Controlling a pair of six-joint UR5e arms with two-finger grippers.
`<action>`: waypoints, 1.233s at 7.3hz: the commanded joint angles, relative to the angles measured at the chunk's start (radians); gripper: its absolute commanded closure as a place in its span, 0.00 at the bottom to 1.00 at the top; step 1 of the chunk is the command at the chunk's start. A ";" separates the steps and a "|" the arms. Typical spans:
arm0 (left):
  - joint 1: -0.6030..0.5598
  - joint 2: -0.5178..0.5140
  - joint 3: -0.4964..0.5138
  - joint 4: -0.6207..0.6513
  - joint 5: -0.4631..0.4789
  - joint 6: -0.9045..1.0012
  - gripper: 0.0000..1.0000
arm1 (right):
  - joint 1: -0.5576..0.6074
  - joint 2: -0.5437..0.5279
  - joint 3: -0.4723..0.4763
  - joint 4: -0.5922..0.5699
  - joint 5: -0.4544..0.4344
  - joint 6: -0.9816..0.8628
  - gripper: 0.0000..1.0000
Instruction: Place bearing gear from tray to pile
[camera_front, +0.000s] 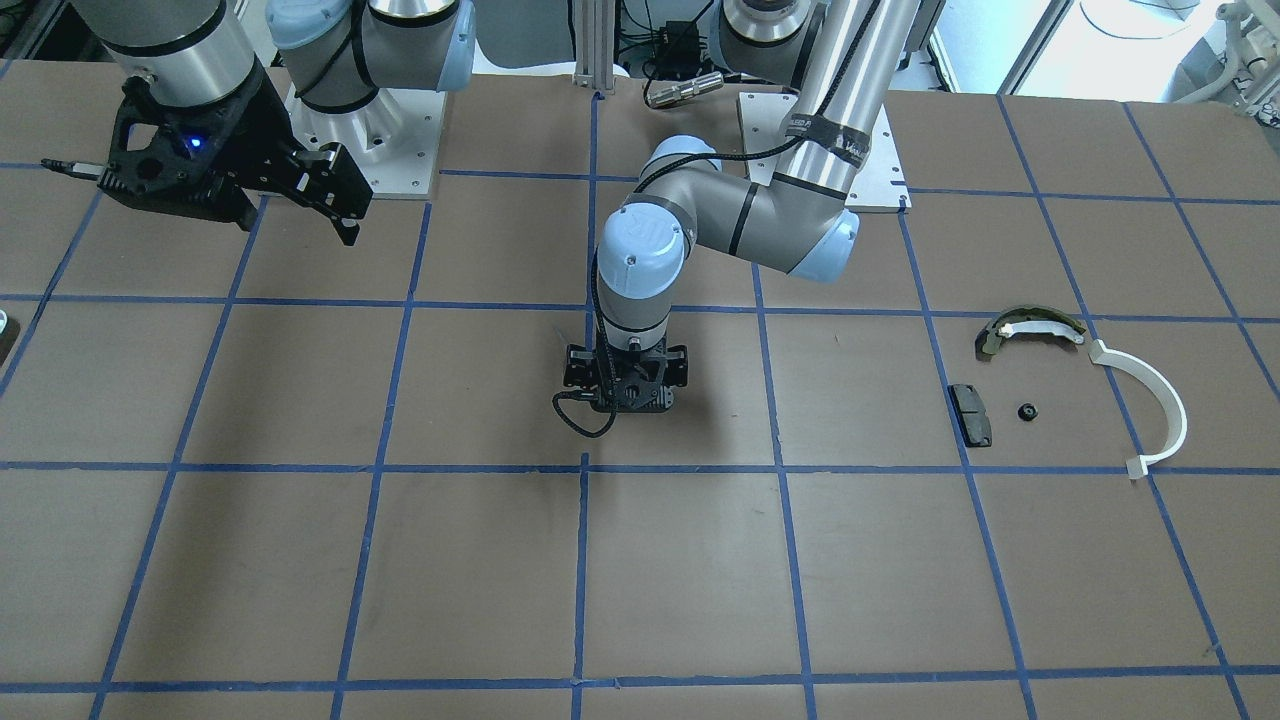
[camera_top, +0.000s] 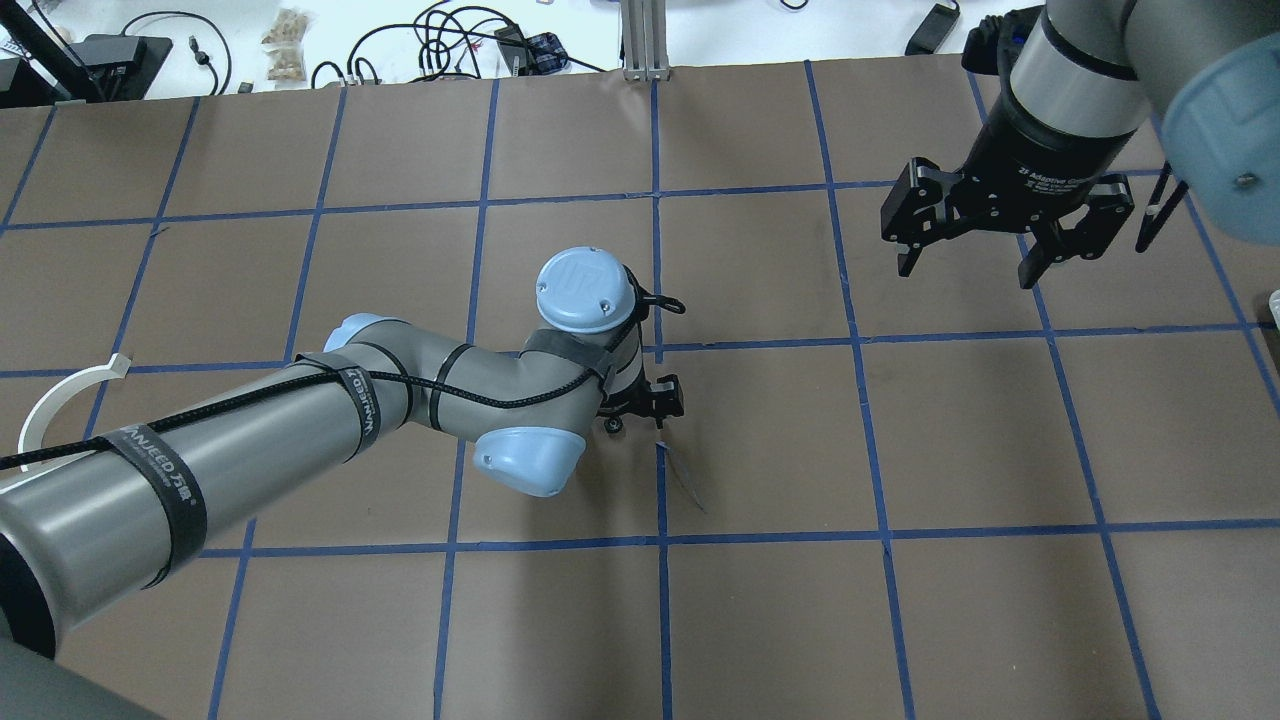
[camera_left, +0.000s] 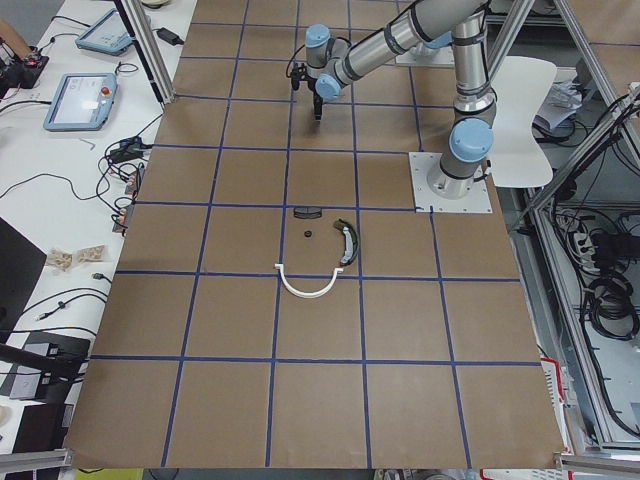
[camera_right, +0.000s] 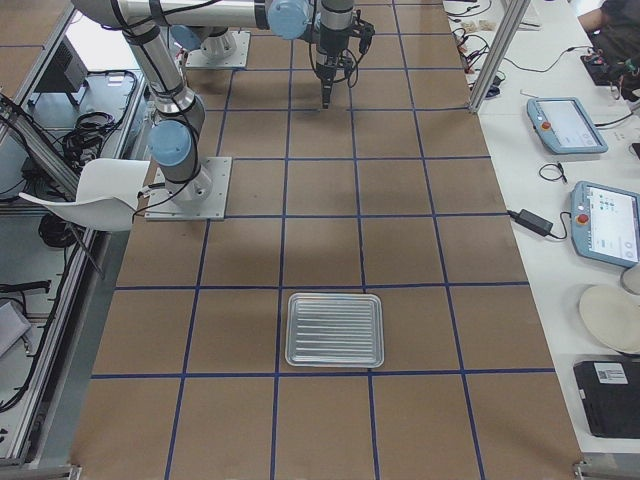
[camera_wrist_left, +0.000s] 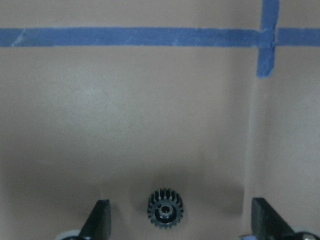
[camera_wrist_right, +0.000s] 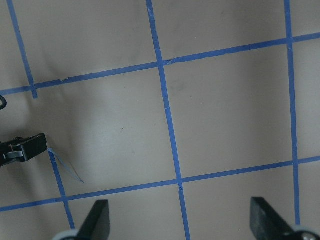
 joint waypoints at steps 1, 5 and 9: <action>0.000 -0.003 0.000 -0.004 0.036 0.032 0.80 | -0.001 -0.015 0.001 0.005 -0.008 0.011 0.00; 0.008 0.029 0.006 -0.050 0.036 0.036 1.00 | 0.005 -0.040 0.003 0.007 -0.008 0.011 0.00; 0.314 0.104 0.133 -0.266 0.085 0.254 1.00 | 0.005 -0.040 0.004 0.005 -0.008 0.011 0.00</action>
